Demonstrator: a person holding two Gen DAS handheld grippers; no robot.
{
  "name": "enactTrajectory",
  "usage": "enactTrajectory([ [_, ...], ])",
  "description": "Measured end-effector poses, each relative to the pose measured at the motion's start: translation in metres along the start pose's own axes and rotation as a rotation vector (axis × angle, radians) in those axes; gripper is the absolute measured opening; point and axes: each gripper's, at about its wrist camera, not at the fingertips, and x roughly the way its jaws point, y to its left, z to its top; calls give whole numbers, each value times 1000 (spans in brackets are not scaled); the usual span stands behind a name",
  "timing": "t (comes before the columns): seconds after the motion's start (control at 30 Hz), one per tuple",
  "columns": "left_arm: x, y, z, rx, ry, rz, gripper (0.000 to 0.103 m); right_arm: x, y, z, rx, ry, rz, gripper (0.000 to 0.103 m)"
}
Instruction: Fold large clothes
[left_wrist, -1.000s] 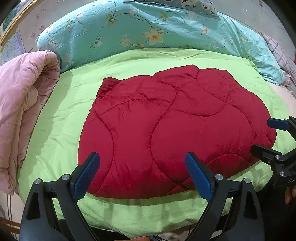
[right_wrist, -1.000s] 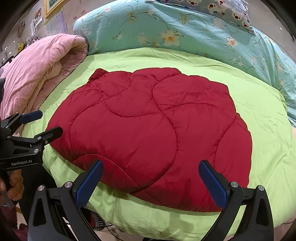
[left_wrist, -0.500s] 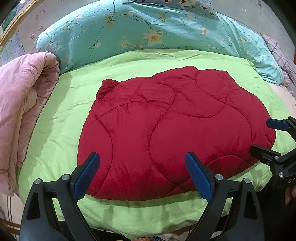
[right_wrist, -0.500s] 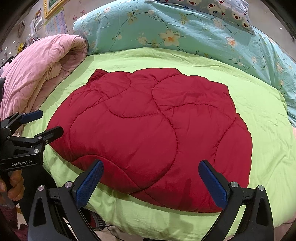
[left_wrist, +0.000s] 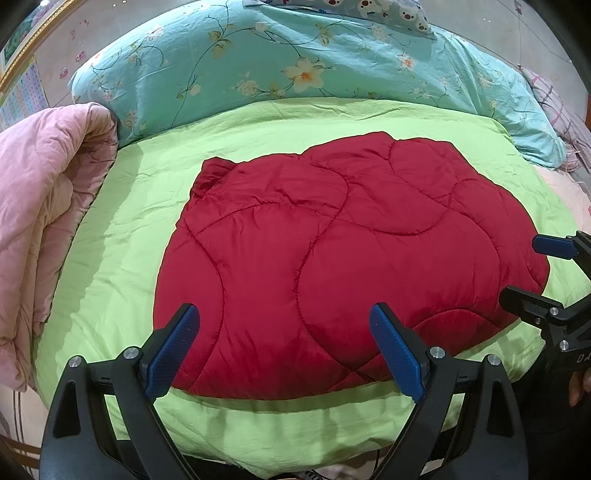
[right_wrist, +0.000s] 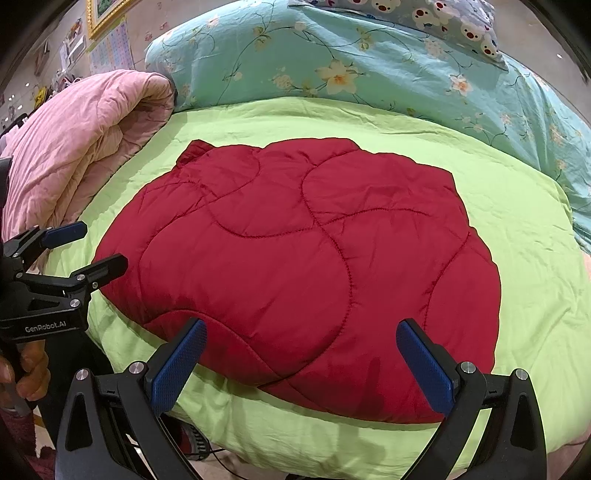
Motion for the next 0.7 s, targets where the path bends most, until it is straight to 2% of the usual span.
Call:
enactTrajectory([
  [0.7,-2,-2,1,1,-8,-11,94,-4,0,2,4,-6,-3,103],
])
